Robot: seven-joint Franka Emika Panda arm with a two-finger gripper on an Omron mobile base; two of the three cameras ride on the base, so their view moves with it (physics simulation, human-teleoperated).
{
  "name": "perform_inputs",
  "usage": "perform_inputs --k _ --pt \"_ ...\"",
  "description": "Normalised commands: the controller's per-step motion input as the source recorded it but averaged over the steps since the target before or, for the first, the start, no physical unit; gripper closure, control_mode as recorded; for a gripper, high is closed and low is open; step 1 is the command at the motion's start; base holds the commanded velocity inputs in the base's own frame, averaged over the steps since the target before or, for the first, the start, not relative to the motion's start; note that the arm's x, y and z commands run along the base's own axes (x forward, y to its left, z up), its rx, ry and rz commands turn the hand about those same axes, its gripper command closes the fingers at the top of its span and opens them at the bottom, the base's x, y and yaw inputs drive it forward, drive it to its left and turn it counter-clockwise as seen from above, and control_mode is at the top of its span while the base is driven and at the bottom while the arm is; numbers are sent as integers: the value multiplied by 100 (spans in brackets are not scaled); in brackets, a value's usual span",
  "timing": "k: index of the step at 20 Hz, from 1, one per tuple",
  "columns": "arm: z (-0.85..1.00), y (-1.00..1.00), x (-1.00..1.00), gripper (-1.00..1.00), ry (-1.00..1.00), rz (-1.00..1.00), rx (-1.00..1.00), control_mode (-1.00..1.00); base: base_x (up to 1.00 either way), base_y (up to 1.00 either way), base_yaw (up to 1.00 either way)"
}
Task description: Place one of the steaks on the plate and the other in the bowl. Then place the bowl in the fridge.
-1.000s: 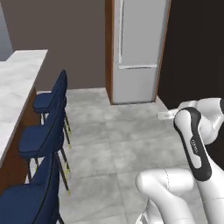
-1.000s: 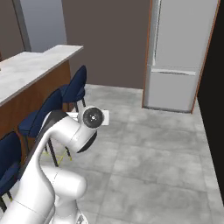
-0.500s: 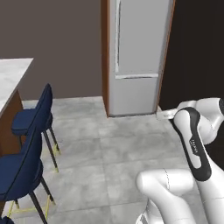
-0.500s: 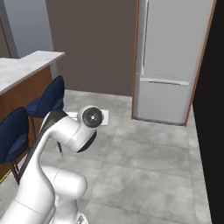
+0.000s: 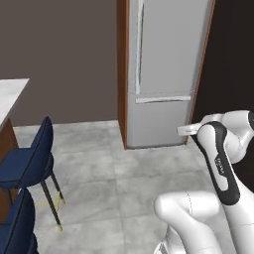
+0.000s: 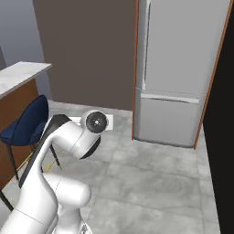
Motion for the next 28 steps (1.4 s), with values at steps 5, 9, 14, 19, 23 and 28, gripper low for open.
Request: perform_inputs --k 5,9,14,19,23,28 --pt "0 0 0 -100 0 0 0 100 100 -13 -2" --pt "0 0 0 -100 0 0 0 100 100 -8 -1" --pt "0 0 0 -100 0 0 0 100 71 0 -5" --pt "0 0 0 -100 0 0 0 100 57 0 -8" --pt "0 0 0 -100 0 0 0 100 56 0 -9" --pt "0 0 0 -100 0 0 0 100 55 0 -9"
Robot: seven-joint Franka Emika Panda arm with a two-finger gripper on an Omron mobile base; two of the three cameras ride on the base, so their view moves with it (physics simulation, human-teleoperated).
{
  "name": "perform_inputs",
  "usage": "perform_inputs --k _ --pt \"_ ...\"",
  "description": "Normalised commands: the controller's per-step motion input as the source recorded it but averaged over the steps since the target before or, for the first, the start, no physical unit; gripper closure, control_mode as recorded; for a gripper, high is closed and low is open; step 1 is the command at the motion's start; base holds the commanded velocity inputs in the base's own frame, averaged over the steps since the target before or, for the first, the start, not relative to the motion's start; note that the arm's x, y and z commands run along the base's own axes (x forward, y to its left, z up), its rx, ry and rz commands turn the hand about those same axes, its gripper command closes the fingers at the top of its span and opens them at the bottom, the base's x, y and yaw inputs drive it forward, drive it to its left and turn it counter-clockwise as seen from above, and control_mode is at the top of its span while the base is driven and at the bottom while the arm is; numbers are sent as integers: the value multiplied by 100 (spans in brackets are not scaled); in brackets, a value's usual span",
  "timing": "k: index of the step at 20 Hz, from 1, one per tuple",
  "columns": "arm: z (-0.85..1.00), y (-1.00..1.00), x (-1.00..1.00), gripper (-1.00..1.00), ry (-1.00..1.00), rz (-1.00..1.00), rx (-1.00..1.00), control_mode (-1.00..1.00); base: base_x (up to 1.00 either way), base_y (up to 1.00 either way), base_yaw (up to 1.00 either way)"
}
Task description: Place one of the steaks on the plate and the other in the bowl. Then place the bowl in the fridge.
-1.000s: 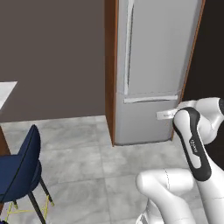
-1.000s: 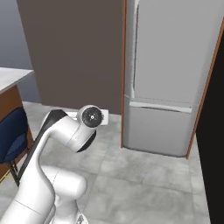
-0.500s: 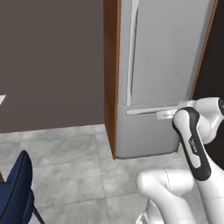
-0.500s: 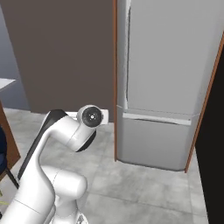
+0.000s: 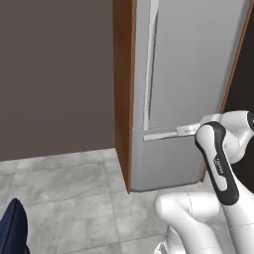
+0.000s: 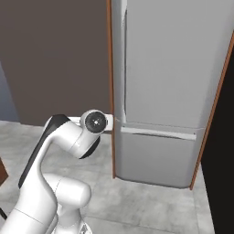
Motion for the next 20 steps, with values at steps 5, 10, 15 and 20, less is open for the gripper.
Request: perform_inputs --k 5,10,15,20 --pt "0 0 0 -100 0 0 0 100 43 0 -10" --pt "0 0 0 -100 0 0 0 100 28 3 -11" --pt "0 0 0 -100 0 0 0 100 22 8 -10" --pt "0 0 0 -100 0 0 0 100 19 12 -8"
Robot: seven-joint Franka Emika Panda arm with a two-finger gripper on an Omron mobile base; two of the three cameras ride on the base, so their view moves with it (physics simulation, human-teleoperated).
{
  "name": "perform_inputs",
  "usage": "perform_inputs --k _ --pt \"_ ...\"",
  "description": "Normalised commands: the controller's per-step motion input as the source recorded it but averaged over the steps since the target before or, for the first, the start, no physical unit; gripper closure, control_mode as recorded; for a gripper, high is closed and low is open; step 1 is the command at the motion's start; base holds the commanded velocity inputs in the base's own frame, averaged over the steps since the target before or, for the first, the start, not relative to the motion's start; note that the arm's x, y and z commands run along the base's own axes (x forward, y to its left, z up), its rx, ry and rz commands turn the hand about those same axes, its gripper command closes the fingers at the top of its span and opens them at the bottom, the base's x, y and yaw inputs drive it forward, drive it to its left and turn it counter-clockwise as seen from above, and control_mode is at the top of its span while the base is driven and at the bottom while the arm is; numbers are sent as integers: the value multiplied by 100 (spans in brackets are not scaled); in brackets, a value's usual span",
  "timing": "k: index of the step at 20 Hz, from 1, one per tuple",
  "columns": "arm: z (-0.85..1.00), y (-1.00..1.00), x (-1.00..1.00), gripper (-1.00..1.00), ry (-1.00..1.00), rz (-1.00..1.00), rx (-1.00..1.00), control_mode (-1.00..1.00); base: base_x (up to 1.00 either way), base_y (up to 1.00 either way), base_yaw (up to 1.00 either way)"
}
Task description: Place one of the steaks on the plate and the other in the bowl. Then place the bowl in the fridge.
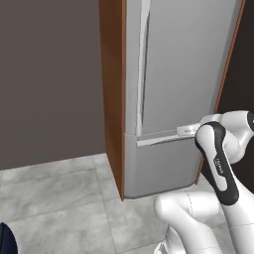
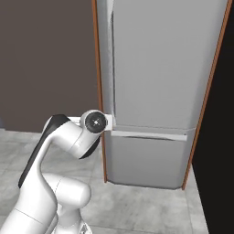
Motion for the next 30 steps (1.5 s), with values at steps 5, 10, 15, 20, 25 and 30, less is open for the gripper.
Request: perform_inputs --k 5,10,15,20,25,30 --pt "0 0 0 -100 0 0 0 100 20 17 -7" --pt "0 0 0 -100 0 0 0 100 40 18 -7" --pt "0 0 0 -100 0 0 0 100 63 16 -3" --pt "0 0 0 -100 0 0 0 100 59 17 -3" --pt "0 0 0 -100 0 0 0 100 20 5 -2" --pt "0 0 0 -100 0 0 0 100 -5 0 -3"
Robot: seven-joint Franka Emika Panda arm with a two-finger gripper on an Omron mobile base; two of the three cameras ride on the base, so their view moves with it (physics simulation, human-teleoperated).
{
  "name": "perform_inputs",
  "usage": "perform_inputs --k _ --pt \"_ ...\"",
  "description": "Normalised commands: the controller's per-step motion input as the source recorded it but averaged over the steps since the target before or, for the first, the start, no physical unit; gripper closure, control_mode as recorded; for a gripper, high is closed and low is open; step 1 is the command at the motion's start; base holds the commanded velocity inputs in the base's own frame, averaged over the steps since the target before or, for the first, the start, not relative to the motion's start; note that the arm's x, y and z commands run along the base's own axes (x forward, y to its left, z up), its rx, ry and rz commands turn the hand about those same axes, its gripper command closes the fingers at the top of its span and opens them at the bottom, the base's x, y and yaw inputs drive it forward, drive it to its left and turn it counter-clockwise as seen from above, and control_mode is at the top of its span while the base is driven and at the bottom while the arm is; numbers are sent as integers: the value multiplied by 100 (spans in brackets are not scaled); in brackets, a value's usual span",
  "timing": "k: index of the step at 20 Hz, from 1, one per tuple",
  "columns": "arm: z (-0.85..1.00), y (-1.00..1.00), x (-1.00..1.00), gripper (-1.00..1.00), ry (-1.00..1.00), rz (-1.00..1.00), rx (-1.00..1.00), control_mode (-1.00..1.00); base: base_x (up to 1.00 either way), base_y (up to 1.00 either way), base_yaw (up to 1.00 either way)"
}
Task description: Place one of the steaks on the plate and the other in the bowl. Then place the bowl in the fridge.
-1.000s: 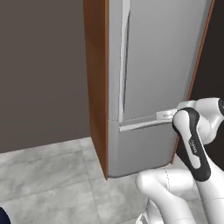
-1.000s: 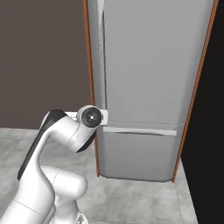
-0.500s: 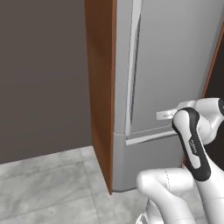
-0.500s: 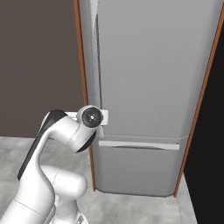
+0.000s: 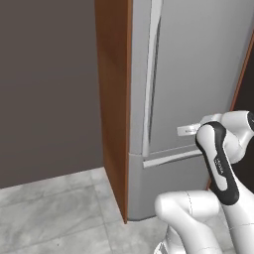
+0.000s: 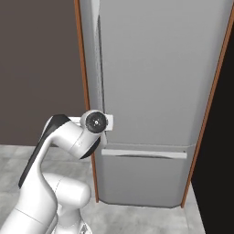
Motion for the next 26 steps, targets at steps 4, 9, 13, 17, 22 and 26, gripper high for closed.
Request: perform_inputs --k 4,9,13,17,22,26 --pt "0 0 0 -100 0 0 0 100 -18 0 -4" --pt "0 0 0 -100 0 0 0 100 -34 2 -2" --pt "0 0 0 -100 0 0 0 100 -49 10 0" --pt "0 0 0 -100 0 0 0 100 -30 8 0" --pt "0 0 0 -100 0 0 0 100 -1 30 0" --pt "0 18 14 -100 7 0 0 -100 4 8 0"
